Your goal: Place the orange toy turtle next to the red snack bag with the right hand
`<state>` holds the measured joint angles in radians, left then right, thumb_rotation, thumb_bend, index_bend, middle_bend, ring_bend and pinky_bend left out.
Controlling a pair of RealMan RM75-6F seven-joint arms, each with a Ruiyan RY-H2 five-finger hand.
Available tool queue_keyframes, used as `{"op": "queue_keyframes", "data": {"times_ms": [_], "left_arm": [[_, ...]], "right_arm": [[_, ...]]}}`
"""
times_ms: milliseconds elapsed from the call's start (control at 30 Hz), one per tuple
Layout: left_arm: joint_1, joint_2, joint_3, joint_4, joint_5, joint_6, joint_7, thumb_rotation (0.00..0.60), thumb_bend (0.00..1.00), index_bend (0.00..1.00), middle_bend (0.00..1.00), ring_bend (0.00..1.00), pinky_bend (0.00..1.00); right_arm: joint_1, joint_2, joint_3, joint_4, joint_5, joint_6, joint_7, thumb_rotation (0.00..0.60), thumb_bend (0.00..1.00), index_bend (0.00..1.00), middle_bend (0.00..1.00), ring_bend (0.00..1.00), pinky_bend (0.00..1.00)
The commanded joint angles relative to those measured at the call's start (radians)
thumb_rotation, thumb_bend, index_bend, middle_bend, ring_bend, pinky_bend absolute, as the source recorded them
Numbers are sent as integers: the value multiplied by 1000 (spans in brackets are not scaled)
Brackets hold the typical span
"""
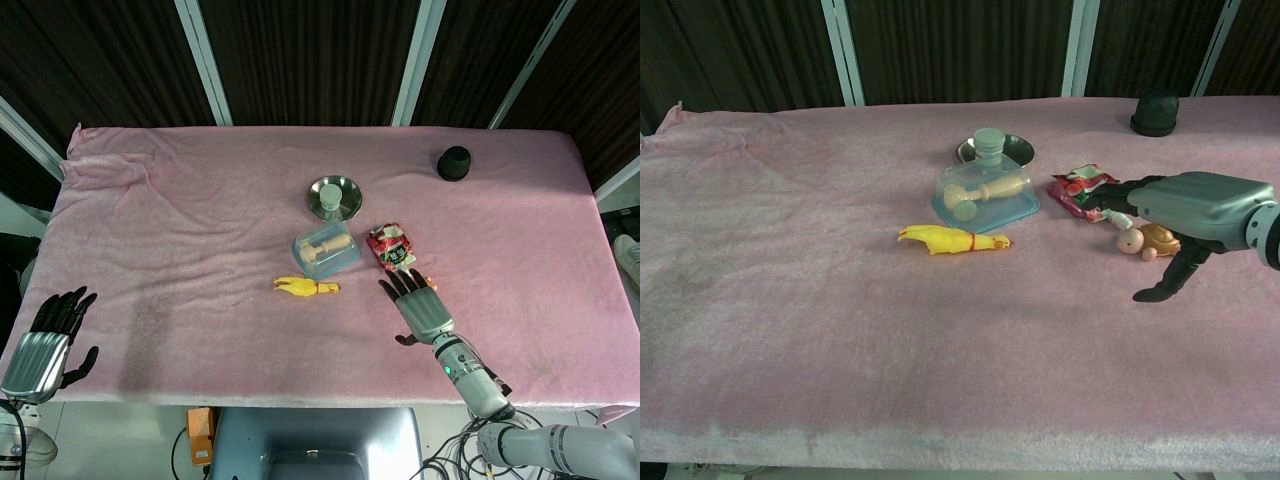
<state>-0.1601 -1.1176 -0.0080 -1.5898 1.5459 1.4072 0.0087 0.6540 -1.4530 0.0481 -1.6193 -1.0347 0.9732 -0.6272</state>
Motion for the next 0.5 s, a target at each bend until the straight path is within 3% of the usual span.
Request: {"op": "queue_keyframes", "data": {"times_ms": [33, 400, 500], "left_arm": [[-1, -1, 1, 0, 0, -2, 3, 600, 410, 0, 0, 0, 16], [1, -2, 0, 0, 8, 11, 3, 600, 410, 0, 0, 0, 17], [-4, -4, 1, 1, 9, 4, 4, 600, 410, 0, 0, 0, 16]], "right_arm": [[0, 6, -3, -6, -3, 5, -3, 533, 282, 0, 0, 0, 0], [0, 15, -6, -1, 8, 9, -2, 531, 282, 2, 0, 0, 0], [-3, 25, -10, 31, 23, 15, -14, 536, 282, 52, 0, 0, 0]]}}
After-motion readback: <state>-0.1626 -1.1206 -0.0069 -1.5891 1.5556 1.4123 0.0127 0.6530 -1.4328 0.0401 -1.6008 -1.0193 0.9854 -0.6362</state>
